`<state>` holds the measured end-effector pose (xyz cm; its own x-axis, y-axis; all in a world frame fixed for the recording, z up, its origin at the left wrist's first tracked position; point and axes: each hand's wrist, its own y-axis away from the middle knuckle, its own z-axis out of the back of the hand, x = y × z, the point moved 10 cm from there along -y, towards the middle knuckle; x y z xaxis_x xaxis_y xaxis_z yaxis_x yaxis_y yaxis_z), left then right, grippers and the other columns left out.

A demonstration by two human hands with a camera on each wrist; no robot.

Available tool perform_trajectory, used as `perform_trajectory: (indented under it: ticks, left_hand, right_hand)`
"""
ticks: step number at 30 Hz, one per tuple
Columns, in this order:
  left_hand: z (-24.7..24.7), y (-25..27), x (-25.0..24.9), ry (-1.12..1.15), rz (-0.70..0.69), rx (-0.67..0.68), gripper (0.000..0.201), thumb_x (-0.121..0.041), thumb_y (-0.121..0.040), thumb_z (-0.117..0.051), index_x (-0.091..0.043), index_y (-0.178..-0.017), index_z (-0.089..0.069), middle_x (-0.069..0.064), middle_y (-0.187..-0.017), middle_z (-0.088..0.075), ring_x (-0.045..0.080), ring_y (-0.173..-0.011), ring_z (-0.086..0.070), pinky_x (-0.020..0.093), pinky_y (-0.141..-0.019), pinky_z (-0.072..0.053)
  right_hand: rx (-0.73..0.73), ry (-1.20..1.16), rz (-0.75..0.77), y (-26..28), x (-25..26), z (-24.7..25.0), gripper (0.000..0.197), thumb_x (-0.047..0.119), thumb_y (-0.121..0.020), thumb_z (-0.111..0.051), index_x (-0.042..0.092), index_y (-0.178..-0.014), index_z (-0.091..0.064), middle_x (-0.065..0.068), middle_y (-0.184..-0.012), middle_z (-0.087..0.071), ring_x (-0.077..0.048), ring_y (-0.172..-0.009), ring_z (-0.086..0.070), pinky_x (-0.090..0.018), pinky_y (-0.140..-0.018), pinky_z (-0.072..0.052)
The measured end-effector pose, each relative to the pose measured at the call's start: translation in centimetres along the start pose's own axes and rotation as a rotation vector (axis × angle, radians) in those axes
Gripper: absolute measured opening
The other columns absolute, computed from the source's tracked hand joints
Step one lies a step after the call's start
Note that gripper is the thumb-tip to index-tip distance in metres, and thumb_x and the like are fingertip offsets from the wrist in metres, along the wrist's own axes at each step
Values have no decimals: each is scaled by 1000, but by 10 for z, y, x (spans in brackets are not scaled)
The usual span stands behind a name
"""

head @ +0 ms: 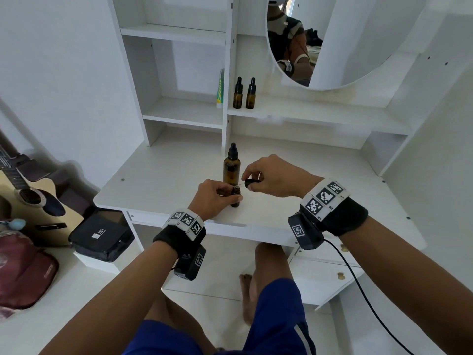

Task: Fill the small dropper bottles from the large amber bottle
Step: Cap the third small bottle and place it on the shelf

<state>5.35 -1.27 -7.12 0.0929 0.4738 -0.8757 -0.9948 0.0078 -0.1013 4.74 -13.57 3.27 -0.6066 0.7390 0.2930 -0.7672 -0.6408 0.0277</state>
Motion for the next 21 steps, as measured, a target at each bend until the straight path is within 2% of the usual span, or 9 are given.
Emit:
perform_trajectory:
  ticks: [4,8,12,15,18,21]
  left_hand:
    - [1,0,1,8,10,-4,20,-30,-75,-81,-18,-91,-79,-7,-82,-76,3,-83,-71,14,-77,-49]
    - [1,-2,5,2,21,-7,24,-32,-73,-83,-19,-93,-79,-5,-86,-76,7,-85,-71,23,-83,-53]
    - [0,-4,6,-14,15,-8,26,-33,-73,-83,-19,-94,-79,-3,-90,-76,9,-86,-71,25,-83,-54]
    - [0,-4,5,-8,16,-9,27,-31,-73,-83,-17,-96,-79,-3,-90,-76,9,-86,-71,22,-83,-53]
    - [0,-3,5,12,28,-8,26,-30,-73,-83,-17,-95,-78,-4,-89,-76,8,-85,-71,20,-82,-52]
    - [-1,-4,5,4,29,-2,27,-31,-73,-83,-17,-95,-78,-3,-90,-76,9,-86,-71,22,-83,-53]
  right_hand:
    - [-8,22,9,-11,8,-3,21,26,-90,-65,20,-110,-67,7,-82,-57,-13,-76,-56,-24,-67,-42]
    - [15,76,23,-17,11,-5,22,23,-91,-63,19,-111,-68,17,-75,-45,-3,-68,-46,-18,-61,-33]
    - [40,99,28,-10,12,0,22,22,-91,-62,20,-112,-69,15,-80,-47,-9,-79,-48,-23,-72,-38]
    - [73,97,19,-5,13,-1,23,20,-91,-61,19,-112,-70,13,-79,-52,-11,-79,-53,-24,-70,-43]
    - [84,80,3,-4,13,-1,24,19,-91,-60,20,-112,-71,2,-92,-63,-15,-84,-59,-29,-75,-51]
    - [35,86,21,-5,17,3,24,23,-90,-61,18,-111,-70,1,-98,-63,-14,-89,-56,-32,-82,-52]
